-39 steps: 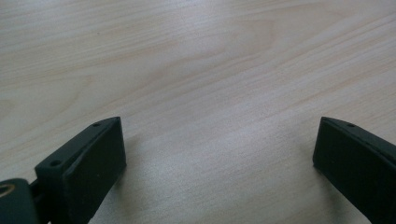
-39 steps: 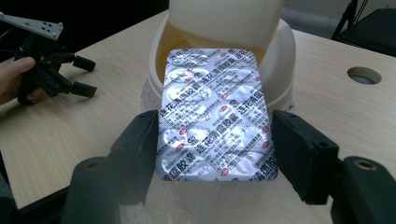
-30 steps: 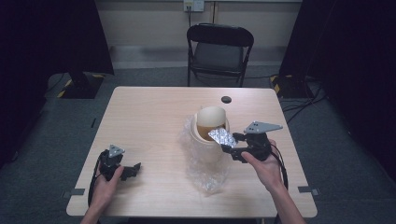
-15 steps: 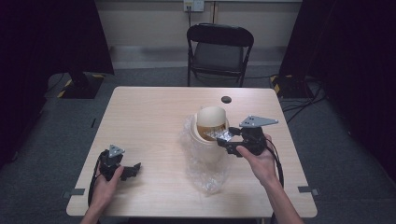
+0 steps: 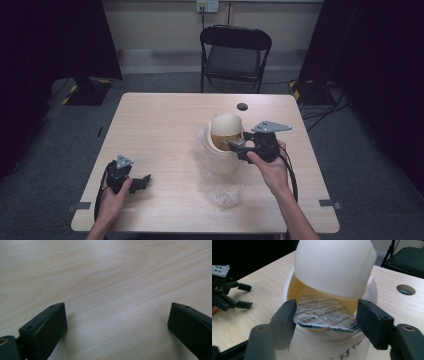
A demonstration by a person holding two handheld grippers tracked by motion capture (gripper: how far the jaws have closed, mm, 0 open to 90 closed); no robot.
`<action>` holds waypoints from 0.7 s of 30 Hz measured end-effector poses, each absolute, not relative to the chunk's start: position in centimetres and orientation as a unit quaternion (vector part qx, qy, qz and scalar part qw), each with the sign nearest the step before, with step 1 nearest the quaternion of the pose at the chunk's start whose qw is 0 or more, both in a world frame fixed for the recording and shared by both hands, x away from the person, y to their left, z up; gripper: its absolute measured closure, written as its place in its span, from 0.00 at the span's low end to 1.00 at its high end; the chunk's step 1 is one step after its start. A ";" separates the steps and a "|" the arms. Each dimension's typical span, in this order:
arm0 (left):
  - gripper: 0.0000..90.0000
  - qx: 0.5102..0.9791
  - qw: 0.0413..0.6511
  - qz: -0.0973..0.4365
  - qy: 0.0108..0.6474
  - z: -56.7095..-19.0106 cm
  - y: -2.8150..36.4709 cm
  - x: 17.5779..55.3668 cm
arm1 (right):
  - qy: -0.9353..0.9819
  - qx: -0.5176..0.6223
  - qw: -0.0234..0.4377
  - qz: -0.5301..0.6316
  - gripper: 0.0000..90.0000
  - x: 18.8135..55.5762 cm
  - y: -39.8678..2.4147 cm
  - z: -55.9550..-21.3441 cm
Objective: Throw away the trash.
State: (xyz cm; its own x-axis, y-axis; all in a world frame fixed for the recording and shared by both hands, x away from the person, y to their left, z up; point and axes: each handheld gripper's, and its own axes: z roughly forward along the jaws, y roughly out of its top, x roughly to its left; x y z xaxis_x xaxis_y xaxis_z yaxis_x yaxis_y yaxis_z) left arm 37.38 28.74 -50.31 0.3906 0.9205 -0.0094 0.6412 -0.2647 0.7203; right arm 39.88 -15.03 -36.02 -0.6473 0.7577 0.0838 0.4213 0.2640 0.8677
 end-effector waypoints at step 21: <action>0.00 0.769 0.330 0.210 0.507 -50.3 28.8 37.7 | 0.754 0.405 0.163 0.491 0.16 41.1 -16.6 -36.4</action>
State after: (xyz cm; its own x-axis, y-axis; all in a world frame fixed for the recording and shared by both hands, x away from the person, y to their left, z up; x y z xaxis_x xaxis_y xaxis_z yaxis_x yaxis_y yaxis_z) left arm 37.70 28.83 -50.35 0.3989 0.9169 -0.0114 0.6404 -0.2697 0.7191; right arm 41.12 -16.57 -36.39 -0.6188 0.7708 0.1512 0.4505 0.1906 0.8722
